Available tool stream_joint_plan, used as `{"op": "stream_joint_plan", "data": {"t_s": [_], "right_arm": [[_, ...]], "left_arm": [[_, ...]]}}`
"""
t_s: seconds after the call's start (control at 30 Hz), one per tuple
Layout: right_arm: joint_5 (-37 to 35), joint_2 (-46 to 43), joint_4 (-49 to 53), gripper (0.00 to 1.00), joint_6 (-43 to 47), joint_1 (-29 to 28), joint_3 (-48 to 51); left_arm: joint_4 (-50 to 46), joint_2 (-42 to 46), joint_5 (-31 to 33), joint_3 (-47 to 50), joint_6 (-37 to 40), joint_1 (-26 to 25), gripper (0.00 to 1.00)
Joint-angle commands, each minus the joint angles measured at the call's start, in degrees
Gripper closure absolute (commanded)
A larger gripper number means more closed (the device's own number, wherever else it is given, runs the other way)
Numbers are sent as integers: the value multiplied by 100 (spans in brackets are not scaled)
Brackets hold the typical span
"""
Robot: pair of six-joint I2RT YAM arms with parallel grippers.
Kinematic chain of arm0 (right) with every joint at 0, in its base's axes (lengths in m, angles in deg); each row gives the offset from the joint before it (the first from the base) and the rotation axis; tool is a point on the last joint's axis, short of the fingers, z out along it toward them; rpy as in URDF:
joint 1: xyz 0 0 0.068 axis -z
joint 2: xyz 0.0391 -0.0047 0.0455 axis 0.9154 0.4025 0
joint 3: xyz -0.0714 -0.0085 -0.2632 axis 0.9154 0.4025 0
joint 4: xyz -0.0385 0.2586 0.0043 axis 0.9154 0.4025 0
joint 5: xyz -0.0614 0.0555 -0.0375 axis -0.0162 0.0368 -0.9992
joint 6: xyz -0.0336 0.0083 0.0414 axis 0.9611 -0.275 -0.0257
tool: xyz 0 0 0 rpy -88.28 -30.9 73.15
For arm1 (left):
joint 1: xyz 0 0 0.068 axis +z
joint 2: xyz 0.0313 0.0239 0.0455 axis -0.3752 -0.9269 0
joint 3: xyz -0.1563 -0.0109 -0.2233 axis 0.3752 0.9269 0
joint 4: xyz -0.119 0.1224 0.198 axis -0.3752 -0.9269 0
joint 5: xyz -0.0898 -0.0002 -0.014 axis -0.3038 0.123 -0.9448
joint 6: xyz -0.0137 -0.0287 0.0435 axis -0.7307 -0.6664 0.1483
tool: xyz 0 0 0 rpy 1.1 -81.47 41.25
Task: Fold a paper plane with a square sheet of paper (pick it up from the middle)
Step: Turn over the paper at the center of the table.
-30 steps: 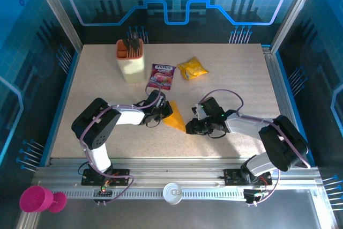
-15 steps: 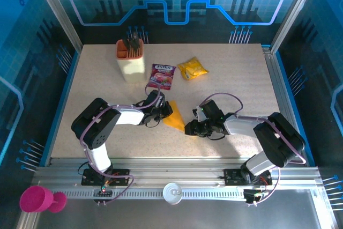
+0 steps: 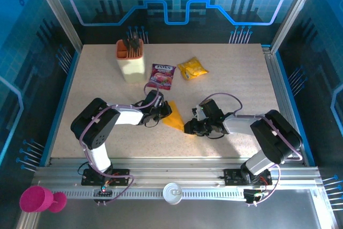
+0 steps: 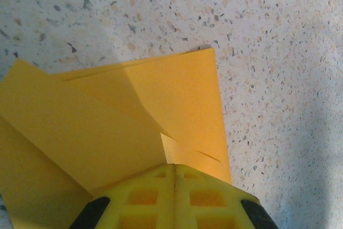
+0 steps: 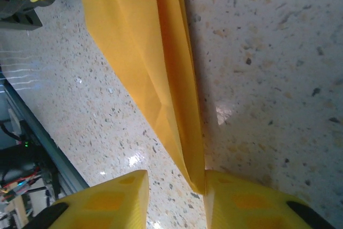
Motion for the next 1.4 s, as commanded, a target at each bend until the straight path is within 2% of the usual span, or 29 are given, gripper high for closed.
{"op": "stream_joint_plan", "data": {"t_s": [0.0, 0.3, 0.4, 0.5, 0.6, 0.73, 0.87, 1.0, 1.07, 1.2, 1.37], "right_arm": [[293, 183, -362, 68, -211, 63, -34], [312, 431, -520, 72, -310, 126, -187], [325, 490, -535, 81, -311, 193, -238], [428, 478, -584, 100, -323, 282, -271], [433, 158, -308, 100, -215, 402, -251], [122, -658, 879, 100, 238, 537, -562], [-793, -1458, 2768, 100, 1023, 570, -1417], [-1725, -1779, 4238, 100, 1645, 646, -2358], [-2469, -1728, 4908, 100, 1923, 652, -2848], [-4087, -1488, 5854, 100, 2219, 524, -3456], [-6257, -1156, 6685, 100, 2063, 45, -3726]], "left_arm": [[-979, -208, 221, 320, -11, 111, 100], [-959, -173, 212, 347, -14, 128, 100], [-968, -146, 189, 321, -15, 123, 100], [-926, -74, 84, 281, 28, 150, 100], [-748, 284, -126, 301, 93, 267, 100], [-925, 1140, -216, 313, 203, 456, 77], [-1413, 2059, -108, 359, 392, 584, 54], [-1957, 2857, 32, 482, 626, 725, 44], [-2152, 3201, 121, 602, 723, 784, 38], [-2362, 3745, 164, 937, 736, 912, 31], [-2467, 4308, 53, 1400, 662, 1099, 29]]}}
